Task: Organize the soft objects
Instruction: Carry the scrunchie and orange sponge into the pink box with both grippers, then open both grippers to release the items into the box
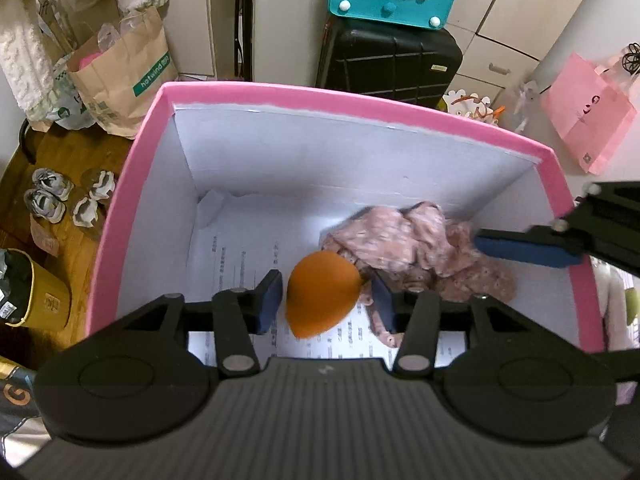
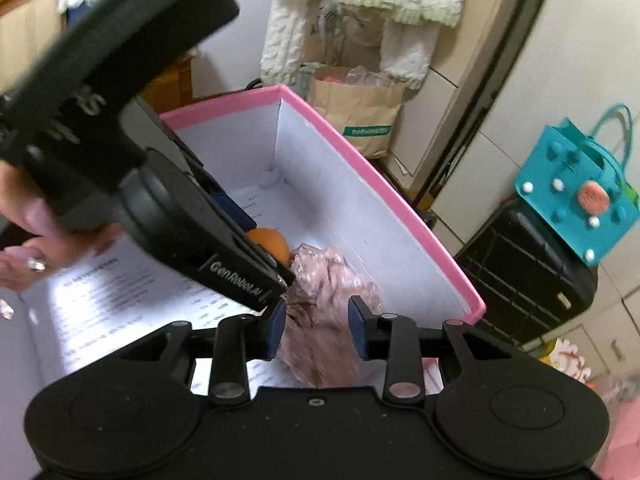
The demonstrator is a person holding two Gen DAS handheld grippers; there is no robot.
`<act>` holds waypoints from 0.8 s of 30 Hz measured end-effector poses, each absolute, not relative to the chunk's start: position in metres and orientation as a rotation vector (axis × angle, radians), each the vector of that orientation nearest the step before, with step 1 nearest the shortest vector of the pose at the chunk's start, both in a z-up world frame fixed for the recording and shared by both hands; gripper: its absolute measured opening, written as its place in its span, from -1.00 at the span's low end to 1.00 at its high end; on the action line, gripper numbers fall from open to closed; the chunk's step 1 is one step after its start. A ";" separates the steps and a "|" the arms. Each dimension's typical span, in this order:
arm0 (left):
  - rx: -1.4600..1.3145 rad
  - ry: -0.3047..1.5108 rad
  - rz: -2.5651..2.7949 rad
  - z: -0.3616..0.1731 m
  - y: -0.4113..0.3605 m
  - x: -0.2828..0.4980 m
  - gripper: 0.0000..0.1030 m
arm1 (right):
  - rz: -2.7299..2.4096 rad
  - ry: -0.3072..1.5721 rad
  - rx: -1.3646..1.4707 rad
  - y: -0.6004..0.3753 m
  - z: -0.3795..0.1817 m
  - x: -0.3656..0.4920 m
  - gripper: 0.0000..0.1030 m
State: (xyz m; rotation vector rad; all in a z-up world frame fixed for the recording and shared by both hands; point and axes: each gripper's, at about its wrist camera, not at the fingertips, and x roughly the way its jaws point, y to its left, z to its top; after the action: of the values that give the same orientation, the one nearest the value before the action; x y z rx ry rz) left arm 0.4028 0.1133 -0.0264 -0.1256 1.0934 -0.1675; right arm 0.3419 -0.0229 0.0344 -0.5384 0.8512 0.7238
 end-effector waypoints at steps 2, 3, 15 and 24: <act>-0.122 1.082 -0.174 -0.020 0.114 0.398 -0.01 | 0.722 0.851 -0.482 -0.032 0.044 0.335 -0.22; -0.122 1.077 -0.178 -0.016 0.115 0.395 0.00 | 0.721 0.867 -0.440 -0.038 0.048 0.334 -0.22; 0.021 1.009 -0.225 0.048 0.111 0.325 0.13 | 0.794 0.955 -0.056 -0.103 0.088 0.299 -0.21; 0.093 0.969 -0.268 0.096 0.096 0.267 0.21 | 0.770 0.903 -0.095 -0.130 0.119 0.240 -0.17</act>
State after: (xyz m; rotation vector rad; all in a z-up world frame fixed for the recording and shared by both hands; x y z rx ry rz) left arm 0.2674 0.0959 0.0959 0.0930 0.9693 -0.2683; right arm 0.2399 -0.1305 0.1186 -0.0949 0.9027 0.7695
